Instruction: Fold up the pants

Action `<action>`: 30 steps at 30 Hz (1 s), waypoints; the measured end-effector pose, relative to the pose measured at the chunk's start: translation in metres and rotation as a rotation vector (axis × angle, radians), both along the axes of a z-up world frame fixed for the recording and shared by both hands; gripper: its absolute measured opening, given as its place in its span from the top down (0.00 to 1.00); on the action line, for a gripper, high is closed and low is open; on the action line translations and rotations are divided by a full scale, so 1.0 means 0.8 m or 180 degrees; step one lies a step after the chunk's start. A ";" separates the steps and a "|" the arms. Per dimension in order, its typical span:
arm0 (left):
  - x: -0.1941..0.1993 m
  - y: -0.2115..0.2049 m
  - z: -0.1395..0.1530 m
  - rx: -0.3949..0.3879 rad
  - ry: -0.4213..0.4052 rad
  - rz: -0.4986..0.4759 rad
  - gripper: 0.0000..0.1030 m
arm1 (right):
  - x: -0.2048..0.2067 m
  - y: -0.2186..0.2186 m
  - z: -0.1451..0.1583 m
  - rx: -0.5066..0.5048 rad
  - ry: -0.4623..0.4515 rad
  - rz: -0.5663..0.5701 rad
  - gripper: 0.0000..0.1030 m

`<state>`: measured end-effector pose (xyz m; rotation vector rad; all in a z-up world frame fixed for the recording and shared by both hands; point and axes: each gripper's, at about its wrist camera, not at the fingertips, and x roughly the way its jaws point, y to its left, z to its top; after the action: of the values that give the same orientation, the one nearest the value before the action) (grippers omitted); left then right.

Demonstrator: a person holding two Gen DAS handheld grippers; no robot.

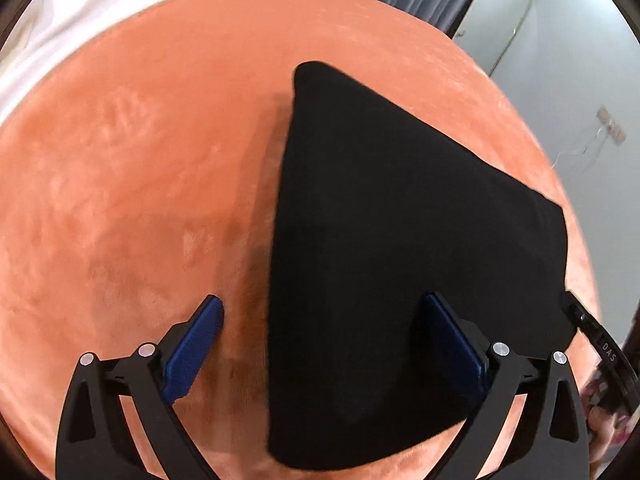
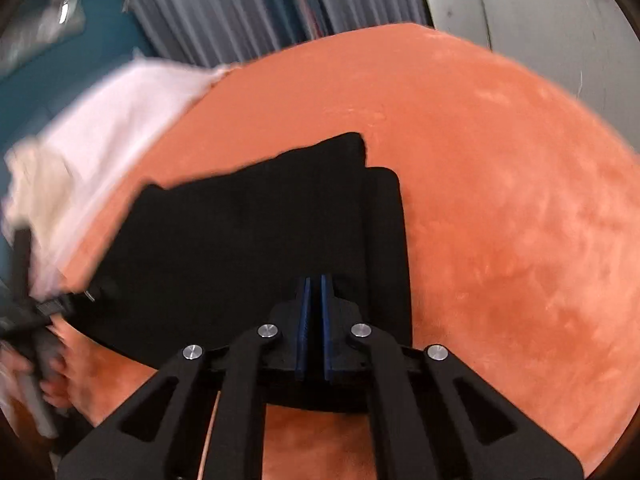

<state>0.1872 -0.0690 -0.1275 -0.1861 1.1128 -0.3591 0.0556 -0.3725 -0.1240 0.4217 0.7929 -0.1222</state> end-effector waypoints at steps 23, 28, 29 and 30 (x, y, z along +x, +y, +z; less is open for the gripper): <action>-0.014 -0.034 0.008 0.0241 0.0020 -0.0219 0.05 | -0.017 -0.034 -0.028 0.1281 0.0205 -0.0010 0.11; -0.029 -0.049 0.016 0.0656 -0.0325 -0.0237 0.05 | 0.007 -0.019 -0.030 0.1134 0.0195 -0.0039 0.04; -0.030 -0.047 0.017 0.0688 -0.0349 -0.0239 0.05 | 0.010 -0.015 -0.030 0.1056 0.0219 -0.0035 0.04; -0.031 -0.048 0.017 0.0724 -0.0368 -0.0240 0.05 | 0.015 -0.010 -0.030 0.0962 0.0251 -0.0020 0.04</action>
<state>0.1624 -0.1073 -0.1136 0.0770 1.0391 -0.3039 0.0679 -0.3806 -0.1482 0.7084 0.8911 -0.0244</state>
